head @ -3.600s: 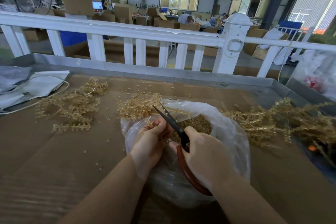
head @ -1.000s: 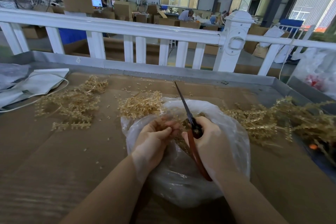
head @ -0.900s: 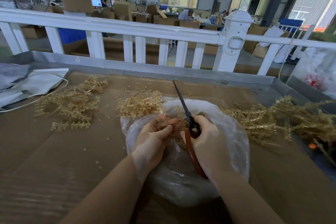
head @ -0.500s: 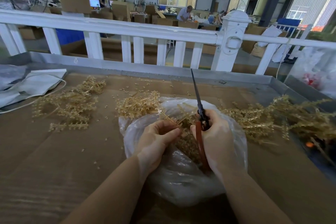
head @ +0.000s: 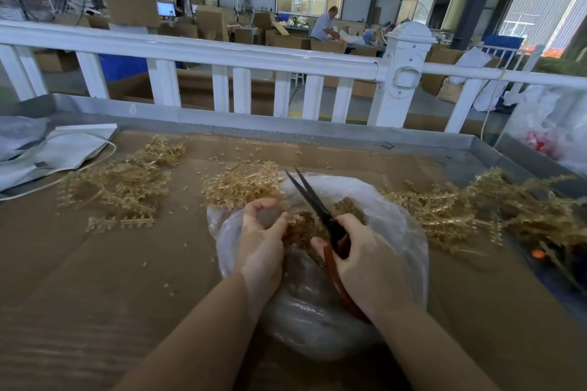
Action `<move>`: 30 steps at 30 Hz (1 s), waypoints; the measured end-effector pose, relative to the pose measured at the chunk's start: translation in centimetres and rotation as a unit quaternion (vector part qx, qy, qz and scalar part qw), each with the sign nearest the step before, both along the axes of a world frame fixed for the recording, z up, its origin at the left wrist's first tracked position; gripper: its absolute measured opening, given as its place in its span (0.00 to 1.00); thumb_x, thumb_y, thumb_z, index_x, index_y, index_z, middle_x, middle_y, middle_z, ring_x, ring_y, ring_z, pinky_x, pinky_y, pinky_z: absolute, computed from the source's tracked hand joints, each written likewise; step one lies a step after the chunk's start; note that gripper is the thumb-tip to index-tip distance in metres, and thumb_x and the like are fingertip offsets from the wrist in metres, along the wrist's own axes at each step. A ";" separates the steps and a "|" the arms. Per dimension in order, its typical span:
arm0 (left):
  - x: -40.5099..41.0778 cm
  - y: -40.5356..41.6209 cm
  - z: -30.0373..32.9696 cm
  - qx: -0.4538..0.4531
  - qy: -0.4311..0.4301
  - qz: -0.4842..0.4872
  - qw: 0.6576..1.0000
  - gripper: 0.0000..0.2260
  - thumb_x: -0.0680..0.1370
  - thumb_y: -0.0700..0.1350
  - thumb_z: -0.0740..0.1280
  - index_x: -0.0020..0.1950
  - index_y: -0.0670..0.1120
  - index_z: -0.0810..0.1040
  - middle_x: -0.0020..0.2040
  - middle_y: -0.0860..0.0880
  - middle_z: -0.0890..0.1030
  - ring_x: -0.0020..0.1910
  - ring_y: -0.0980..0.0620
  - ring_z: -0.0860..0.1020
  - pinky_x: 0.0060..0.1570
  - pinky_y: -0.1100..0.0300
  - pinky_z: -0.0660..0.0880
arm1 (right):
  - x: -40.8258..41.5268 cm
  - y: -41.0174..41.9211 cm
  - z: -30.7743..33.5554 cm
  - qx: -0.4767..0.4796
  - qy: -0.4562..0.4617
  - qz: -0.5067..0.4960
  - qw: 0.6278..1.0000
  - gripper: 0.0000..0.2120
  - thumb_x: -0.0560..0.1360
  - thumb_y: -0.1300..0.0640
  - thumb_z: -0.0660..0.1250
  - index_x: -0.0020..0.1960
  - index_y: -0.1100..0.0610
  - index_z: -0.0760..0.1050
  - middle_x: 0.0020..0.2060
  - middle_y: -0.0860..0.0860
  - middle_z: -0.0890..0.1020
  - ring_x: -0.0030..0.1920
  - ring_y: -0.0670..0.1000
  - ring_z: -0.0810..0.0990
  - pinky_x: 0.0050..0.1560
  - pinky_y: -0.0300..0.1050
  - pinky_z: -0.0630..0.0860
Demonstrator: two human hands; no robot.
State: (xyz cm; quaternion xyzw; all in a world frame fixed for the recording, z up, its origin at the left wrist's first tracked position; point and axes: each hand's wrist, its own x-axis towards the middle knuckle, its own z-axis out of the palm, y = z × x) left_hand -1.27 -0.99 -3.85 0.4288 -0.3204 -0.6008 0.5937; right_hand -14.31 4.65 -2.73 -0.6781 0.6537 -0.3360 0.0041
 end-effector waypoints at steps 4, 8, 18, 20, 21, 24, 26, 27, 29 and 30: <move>0.1 0.3 0.2 -0.016 0.027 -0.040 0.999 0.12 0.79 0.32 0.59 0.42 0.42 0.78 0.38 0.46 0.82 0.39 0.52 0.80 0.41 0.61 0.78 | 0.0 0.1 -1.1 -0.009 0.040 0.010 0.999 0.15 0.74 0.39 0.65 0.54 0.47 0.74 0.43 0.43 0.79 0.45 0.45 0.77 0.46 0.38 0.74; 0.8 0.4 0.3 -0.021 0.073 -0.082 0.994 0.11 0.76 0.29 0.61 0.44 0.41 0.81 0.40 0.46 0.85 0.40 0.53 0.83 0.38 0.64 0.78 | 0.1 0.2 -1.4 -0.038 0.015 0.010 0.999 0.14 0.73 0.40 0.67 0.52 0.48 0.75 0.40 0.43 0.78 0.42 0.45 0.76 0.42 0.39 0.74; 0.4 0.3 -0.6 -0.051 0.000 -0.068 0.996 0.09 0.74 0.33 0.67 0.44 0.46 0.82 0.40 0.49 0.84 0.39 0.55 0.81 0.40 0.63 0.76 | -0.3 0.2 -1.7 -0.037 0.000 0.010 0.999 0.17 0.72 0.39 0.68 0.56 0.48 0.76 0.43 0.43 0.80 0.44 0.44 0.77 0.42 0.35 0.71; 0.3 0.3 -0.6 -0.050 -0.007 -0.066 0.997 0.07 0.75 0.34 0.67 0.46 0.44 0.81 0.37 0.49 0.83 0.37 0.55 0.79 0.38 0.63 0.75 | -0.3 0.2 -1.8 -0.035 0.000 0.009 0.999 0.18 0.72 0.39 0.67 0.56 0.48 0.76 0.43 0.43 0.80 0.45 0.45 0.77 0.42 0.35 0.70; 0.3 0.4 -0.5 -0.052 -0.006 -0.066 0.996 0.07 0.75 0.33 0.66 0.46 0.44 0.80 0.36 0.49 0.83 0.36 0.55 0.79 0.37 0.64 0.76 | -0.3 0.2 -1.8 -0.036 -0.001 0.008 0.999 0.18 0.72 0.39 0.67 0.56 0.48 0.76 0.43 0.43 0.80 0.45 0.45 0.76 0.43 0.35 0.70; 0.2 0.6 -0.4 -0.056 0.005 -0.067 0.996 0.07 0.76 0.32 0.65 0.46 0.42 0.80 0.34 0.48 0.82 0.34 0.55 0.80 0.35 0.66 0.77 | -0.4 0.3 -1.8 -0.035 -0.003 0.008 0.999 0.18 0.72 0.38 0.65 0.56 0.48 0.76 0.43 0.42 0.80 0.46 0.44 0.76 0.44 0.34 0.69; 0.2 0.8 -0.3 -0.057 0.005 -0.067 0.996 0.06 0.75 0.33 0.66 0.47 0.42 0.81 0.38 0.46 0.83 0.36 0.54 0.80 0.39 0.65 0.79 | -0.4 0.3 -1.8 -0.035 -0.009 0.010 0.999 0.18 0.72 0.38 0.65 0.56 0.48 0.75 0.43 0.42 0.79 0.46 0.43 0.76 0.44 0.35 0.71; 0.1 0.9 -0.3 -0.057 0.005 -0.066 0.996 0.06 0.75 0.33 0.66 0.48 0.41 0.81 0.40 0.45 0.83 0.38 0.53 0.81 0.41 0.63 0.79 | -0.4 0.4 -1.8 -0.038 -0.012 0.009 0.999 0.18 0.72 0.38 0.65 0.56 0.48 0.75 0.43 0.42 0.80 0.46 0.44 0.76 0.44 0.36 0.72; 0.0 1.0 -0.2 -0.059 0.006 -0.063 0.996 0.06 0.75 0.33 0.67 0.47 0.42 0.80 0.41 0.45 0.83 0.40 0.52 0.81 0.45 0.62 0.79 | -0.4 0.4 -1.8 -0.046 -0.018 0.005 0.999 0.17 0.73 0.40 0.67 0.56 0.49 0.75 0.43 0.43 0.80 0.46 0.44 0.77 0.45 0.37 0.73; 0.0 1.0 -0.2 -0.060 0.007 -0.062 0.996 0.06 0.75 0.33 0.67 0.47 0.43 0.80 0.40 0.46 0.82 0.40 0.53 0.81 0.44 0.63 0.79 | -0.4 0.4 -1.8 -0.047 -0.020 0.004 0.999 0.17 0.73 0.40 0.68 0.56 0.49 0.75 0.44 0.43 0.80 0.46 0.45 0.77 0.45 0.36 0.72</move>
